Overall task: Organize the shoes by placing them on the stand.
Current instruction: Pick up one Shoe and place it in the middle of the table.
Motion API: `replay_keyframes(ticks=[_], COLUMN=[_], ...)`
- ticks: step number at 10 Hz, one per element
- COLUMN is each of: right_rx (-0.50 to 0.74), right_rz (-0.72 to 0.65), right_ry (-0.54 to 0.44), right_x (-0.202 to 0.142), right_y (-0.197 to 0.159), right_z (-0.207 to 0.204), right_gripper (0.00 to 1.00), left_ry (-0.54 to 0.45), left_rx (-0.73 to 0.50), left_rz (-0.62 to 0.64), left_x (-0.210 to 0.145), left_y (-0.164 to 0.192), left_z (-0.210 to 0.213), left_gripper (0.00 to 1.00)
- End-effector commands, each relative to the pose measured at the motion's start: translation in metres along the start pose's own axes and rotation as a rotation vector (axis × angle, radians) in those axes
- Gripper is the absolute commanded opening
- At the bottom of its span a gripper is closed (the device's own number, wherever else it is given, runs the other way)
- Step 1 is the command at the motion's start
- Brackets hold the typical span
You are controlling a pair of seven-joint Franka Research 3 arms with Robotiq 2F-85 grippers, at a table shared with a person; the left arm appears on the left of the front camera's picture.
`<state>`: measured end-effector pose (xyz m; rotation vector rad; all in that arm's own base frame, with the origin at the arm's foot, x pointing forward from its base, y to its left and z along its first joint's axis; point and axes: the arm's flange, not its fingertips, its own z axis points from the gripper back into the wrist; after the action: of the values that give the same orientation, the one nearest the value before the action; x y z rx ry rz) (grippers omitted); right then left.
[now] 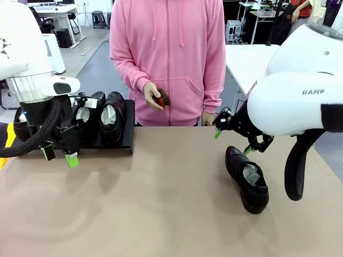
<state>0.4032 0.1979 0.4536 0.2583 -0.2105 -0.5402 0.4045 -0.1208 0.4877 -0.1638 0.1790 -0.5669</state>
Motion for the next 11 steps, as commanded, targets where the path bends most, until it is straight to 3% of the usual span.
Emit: replay_keyframes(ticks=[1,3,6,11], right_rx=[-0.058,-0.098,-0.116,-0.140], right_rz=[0.105,0.207,0.456,0.510], right_ry=[0.011,-0.038,0.125,0.182], right_x=[0.004,0.001,-0.002,-0.008], right_y=[-0.011,-0.024,-0.036,-0.034], right_z=[0.000,0.004,-0.021,-0.053], right_gripper=[1.00,1.00,1.00,1.00], left_ry=[-0.005,-0.005,-0.005,-0.005], left_rx=[-0.009,-0.009,-0.009,-0.009], left_rz=[0.000,0.000,0.000,0.000], left_x=[-0.006,-0.006,-0.006,-0.006], left_y=[0.000,0.000,0.000,0.000], left_z=[-0.001,-0.001,-0.001,-0.001], left_gripper=[0.99,0.99,0.99,0.99])
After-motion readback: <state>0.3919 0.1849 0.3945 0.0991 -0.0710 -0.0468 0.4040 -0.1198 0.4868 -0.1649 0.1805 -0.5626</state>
